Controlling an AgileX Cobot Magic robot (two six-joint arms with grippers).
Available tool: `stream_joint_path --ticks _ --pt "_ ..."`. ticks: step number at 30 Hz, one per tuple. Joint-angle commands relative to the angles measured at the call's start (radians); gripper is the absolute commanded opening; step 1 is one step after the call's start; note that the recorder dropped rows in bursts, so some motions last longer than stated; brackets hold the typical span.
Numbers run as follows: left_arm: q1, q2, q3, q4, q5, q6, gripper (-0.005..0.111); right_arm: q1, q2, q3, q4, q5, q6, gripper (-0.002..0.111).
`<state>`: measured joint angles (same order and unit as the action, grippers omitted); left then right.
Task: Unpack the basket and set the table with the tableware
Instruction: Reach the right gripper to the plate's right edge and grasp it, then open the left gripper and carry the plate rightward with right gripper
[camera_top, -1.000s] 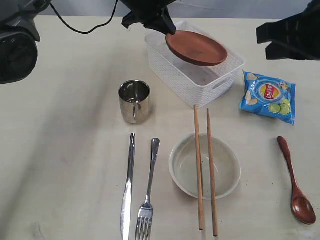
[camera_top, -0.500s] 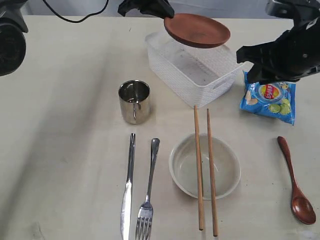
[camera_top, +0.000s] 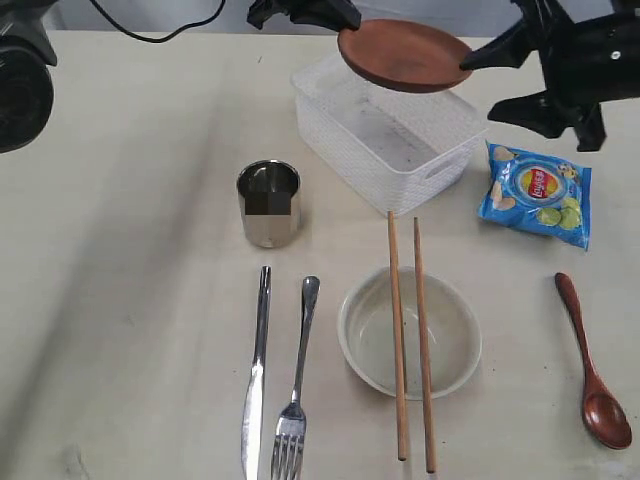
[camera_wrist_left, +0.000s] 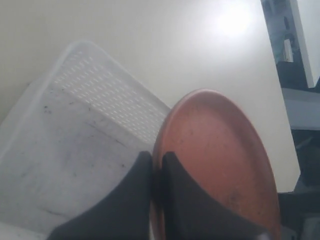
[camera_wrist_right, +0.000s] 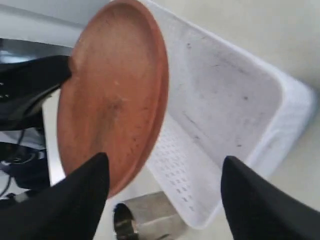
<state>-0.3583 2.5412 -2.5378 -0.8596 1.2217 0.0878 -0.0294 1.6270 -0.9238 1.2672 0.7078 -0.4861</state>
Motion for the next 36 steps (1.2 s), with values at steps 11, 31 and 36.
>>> stream_joint_path --ticks 11,31,36 --pt "0.000 -0.016 -0.007 -0.068 -0.001 0.014 0.000 0.014 0.169 -0.005 0.477 0.095 -0.173 0.030" --pt "0.061 -0.080 -0.007 -0.064 -0.001 0.043 0.064 -0.150 0.142 -0.008 0.477 0.185 -0.284 0.000" --pt "0.095 -0.083 -0.010 0.125 -0.001 0.055 0.064 -0.237 0.081 -0.008 0.462 0.240 -0.296 0.000"
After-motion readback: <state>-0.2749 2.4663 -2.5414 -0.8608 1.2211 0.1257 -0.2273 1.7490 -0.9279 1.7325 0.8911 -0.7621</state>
